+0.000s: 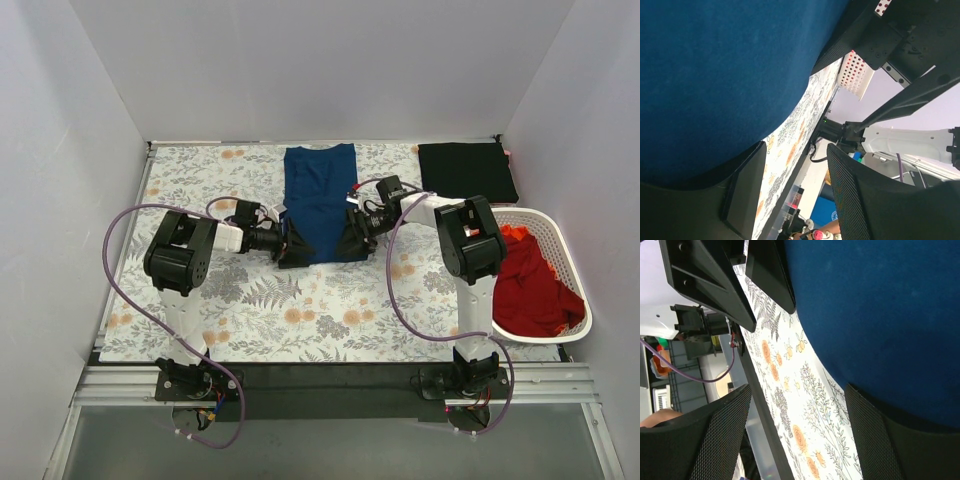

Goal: Fold and stack the t-shirts
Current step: Fold the tshirt

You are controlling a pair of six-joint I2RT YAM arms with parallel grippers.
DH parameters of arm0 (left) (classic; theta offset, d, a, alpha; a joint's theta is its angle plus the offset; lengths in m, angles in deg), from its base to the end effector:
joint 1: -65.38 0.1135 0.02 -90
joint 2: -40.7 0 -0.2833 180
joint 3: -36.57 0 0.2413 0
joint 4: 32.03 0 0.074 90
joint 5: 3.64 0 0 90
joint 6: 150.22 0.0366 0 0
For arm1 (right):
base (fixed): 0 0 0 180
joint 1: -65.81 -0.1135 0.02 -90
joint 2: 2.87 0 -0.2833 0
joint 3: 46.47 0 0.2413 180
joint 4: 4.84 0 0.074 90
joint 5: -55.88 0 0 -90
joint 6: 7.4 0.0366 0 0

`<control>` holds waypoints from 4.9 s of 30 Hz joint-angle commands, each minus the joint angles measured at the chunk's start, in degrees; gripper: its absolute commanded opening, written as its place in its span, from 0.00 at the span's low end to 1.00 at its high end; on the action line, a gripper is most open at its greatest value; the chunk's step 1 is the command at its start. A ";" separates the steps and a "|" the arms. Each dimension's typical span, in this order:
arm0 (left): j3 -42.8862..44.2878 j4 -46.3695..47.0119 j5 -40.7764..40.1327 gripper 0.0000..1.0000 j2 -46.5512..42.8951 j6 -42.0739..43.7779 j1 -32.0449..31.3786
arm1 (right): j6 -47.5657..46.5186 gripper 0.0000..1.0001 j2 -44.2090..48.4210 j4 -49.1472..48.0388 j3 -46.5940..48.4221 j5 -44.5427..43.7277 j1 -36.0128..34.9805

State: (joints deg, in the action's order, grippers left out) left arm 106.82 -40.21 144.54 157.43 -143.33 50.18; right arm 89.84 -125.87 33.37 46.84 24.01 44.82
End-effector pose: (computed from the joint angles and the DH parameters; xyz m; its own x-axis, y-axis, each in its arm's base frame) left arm 0.3465 -0.1264 0.1154 -0.7026 -0.3515 0.6187 -0.7080 0.2579 -0.6574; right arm 0.3801 0.1791 0.1451 -0.9196 -0.2815 -0.2741 -0.3745 0.4173 0.8280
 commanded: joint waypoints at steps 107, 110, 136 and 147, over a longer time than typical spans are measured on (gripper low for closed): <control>3.03 -27.84 -19.24 0.00 -24.44 99.03 -4.40 | -65.78 0.01 23.85 8.97 -4.03 -31.50 -5.73; 3.12 -28.45 -18.97 0.00 -26.54 97.88 -4.31 | -64.55 0.01 25.88 9.23 -3.94 -31.32 -5.64; 10.66 -51.58 -6.59 0.00 -41.60 86.01 -2.04 | -66.83 0.01 38.31 29.89 1.22 -22.72 -5.38; 21.92 -43.50 -10.44 0.00 -16.81 86.82 5.18 | -72.63 0.01 6.85 33.31 29.94 -19.98 -2.74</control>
State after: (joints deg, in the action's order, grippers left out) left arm 125.31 -88.45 135.42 138.00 -54.50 55.16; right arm 19.72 -113.26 64.47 69.64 2.24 40.84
